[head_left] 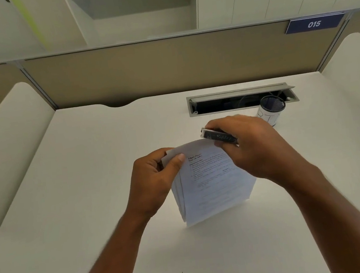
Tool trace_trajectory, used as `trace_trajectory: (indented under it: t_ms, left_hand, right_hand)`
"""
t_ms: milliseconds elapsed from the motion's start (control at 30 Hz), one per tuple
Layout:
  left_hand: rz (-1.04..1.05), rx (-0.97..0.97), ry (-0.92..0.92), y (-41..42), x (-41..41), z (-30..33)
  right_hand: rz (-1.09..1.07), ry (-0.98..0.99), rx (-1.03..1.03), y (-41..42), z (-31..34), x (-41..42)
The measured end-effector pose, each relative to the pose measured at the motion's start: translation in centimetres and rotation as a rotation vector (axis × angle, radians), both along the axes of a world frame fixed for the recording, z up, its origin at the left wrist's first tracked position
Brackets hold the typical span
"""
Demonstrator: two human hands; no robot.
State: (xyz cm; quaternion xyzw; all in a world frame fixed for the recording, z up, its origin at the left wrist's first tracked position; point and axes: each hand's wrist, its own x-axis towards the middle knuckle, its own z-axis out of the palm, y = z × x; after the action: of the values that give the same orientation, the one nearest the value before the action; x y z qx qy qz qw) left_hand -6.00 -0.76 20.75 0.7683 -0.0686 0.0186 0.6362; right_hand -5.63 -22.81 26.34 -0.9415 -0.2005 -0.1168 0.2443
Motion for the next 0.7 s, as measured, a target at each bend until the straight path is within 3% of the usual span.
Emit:
trace_trajectory:
  t_ms: [133, 200, 267, 400, 467, 567, 700]
  left_hand:
    - [0.147, -0.063, 0.088, -0.5, -0.2, -0.4]
    - [0.226, -0.084, 0.143, -0.7, -0.3, -0.7]
    - [0.28, -0.118, 0.196, -1.1, -0.3, -0.9]
    - [0.363, -0.223, 0.275, -1.9, -0.5, -1.2]
    - [0.388, -0.299, 0.306, -2.3, -0.6, -1.1]
    - [0.404, -0.38, 0.322, -2.8, -0.9, -1.2]
    - [0.394, -0.47, 0.333, -3.4, -1.5, -1.2]
  right_hand:
    - [-0.186, -0.346, 0.215, 0.3, -0.6, -0.2]
    - [-0.259, -0.395, 0.378, 0.9, -0.9, -0.6]
    - [-0.308, -0.275, 0.555, 1.8, -1.5, -1.3]
    - [-0.359, 0.234, 0.922, 4.2, -3.9, -3.0]
    - [-0.34, 0.392, 1.001, 5.4, -5.1, -3.9]
    - [-0.303, 0.418, 0.951, 6.7, -6.2, -4.7]
    - [-0.319, 0.315, 0.85, 7.1, -6.9, -4.9]
